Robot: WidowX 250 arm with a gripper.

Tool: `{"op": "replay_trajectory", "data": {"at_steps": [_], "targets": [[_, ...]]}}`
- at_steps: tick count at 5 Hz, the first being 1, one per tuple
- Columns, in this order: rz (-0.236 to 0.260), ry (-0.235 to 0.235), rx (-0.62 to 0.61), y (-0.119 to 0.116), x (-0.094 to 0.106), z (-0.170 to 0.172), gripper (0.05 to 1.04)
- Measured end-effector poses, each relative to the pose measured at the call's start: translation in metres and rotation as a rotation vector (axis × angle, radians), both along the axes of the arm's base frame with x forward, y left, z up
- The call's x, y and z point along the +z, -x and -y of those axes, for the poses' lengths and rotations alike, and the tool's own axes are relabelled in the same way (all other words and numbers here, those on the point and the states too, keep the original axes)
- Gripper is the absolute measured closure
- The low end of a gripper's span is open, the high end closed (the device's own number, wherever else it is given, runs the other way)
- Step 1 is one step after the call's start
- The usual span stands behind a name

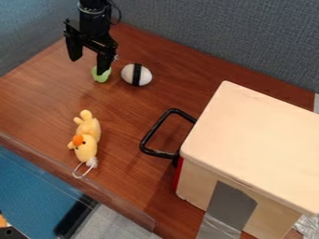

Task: Move the green object to bottom left of the table

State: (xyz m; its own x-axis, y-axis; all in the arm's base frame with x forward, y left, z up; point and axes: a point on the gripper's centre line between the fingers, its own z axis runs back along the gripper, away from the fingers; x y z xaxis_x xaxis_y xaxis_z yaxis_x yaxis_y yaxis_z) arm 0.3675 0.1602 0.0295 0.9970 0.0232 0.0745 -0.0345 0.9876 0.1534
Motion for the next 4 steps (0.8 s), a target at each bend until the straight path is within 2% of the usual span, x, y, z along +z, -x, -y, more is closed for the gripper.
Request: {"op": "replay_trajectory", "data": {"at_steps": [1, 2, 3, 4], "targets": [[-0.016, 0.016, -0.004, -0.007, -0.017, 0.009, 0.083], [-0.008, 0.016, 0.01, -0.011, -0.02, 0.01, 0.083], [-0.023, 0.012, 0.01, -0.016, -0.031, 0.008, 0.121], [-0.029, -0.008, 0.01, -0.017, -0.031, 0.004, 0.393]]}}
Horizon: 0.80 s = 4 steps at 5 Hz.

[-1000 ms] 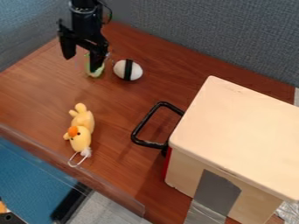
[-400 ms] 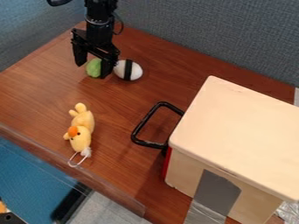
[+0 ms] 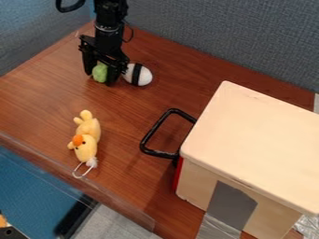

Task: Move the green object to bottom left of the table

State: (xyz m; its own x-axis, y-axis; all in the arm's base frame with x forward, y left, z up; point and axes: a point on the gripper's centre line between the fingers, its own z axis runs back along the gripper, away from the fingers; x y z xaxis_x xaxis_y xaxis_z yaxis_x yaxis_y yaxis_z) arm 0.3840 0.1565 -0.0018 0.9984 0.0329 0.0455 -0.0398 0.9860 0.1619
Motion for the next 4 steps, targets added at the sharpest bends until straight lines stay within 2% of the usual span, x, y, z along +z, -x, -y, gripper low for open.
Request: {"op": "replay_trajectory", "data": {"at_steps": [1, 2, 3, 4], "targets": [[-0.018, 0.0, 0.008, 0.004, 0.001, -0.003, 0.459], [-0.019, 0.036, 0.032, 0.015, 0.004, -0.002, 0.459], [0.047, 0.068, 0.054, 0.035, 0.039, -0.002, 0.459], [0.079, 0.082, 0.095, 0.071, 0.057, -0.012, 0.459]]}}
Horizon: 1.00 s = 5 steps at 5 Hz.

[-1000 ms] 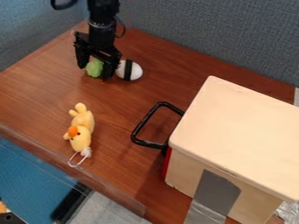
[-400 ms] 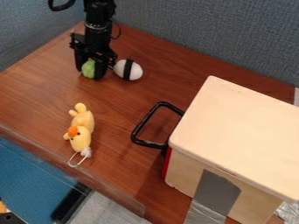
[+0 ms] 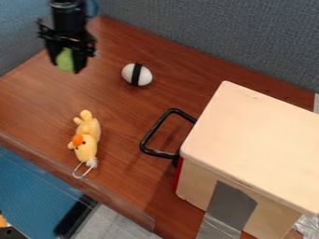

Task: Move the green object to bottom left of the table

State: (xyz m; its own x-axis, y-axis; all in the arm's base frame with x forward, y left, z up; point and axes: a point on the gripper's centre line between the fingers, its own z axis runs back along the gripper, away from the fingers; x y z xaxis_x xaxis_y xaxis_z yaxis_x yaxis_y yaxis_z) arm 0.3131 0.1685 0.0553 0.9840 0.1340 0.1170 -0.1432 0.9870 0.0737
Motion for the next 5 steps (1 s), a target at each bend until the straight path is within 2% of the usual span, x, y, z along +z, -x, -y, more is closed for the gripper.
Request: {"op": "replay_trajectory", "data": {"at_steps": [1, 2, 3, 4, 5], "targets": [[-0.033, -0.013, 0.014, 0.032, -0.008, -0.01, 0.459], [-0.069, -0.028, 0.037, 0.062, -0.026, -0.024, 0.459], [-0.1, 0.015, 0.072, 0.082, -0.05, -0.035, 0.459], [-0.106, 0.035, 0.08, 0.089, -0.063, -0.045, 0.459], [-0.106, 0.028, 0.065, 0.09, -0.067, -0.049, 0.382]]}}
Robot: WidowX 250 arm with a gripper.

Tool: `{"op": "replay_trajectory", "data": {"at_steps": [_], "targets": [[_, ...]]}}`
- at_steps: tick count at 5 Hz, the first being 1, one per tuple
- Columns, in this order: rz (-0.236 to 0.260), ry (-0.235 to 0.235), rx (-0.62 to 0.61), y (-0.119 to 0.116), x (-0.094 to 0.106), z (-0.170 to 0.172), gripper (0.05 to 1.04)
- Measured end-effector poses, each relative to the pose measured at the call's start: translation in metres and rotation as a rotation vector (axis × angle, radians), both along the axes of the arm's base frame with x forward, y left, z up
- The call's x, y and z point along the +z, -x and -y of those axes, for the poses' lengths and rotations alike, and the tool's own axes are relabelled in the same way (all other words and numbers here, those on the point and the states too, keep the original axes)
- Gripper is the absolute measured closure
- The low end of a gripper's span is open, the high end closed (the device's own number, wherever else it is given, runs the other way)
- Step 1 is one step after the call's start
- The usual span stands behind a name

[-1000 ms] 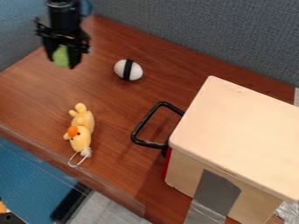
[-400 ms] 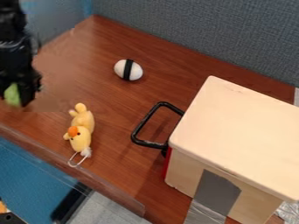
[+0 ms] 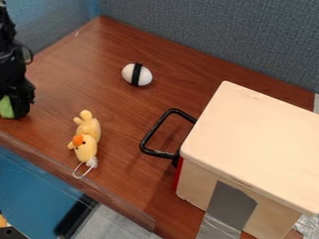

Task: Move the green object to bottom left of the table

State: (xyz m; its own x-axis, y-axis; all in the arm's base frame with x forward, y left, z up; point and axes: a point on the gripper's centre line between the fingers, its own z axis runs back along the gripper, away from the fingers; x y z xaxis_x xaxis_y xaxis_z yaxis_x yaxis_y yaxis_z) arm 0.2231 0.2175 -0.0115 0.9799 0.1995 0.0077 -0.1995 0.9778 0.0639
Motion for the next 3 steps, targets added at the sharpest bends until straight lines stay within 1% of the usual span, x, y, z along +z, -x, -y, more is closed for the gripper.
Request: {"op": "replay_trajectory", "data": {"at_steps": [1, 2, 3], "targets": [[-0.002, 0.027, -0.015, 0.003, 0.002, 0.007, 0.115], [0.11, 0.033, -0.056, -0.004, 0.036, 0.018, 0.077], [0.168, 0.053, -0.104, -0.005, 0.065, 0.026, 0.083]]}}
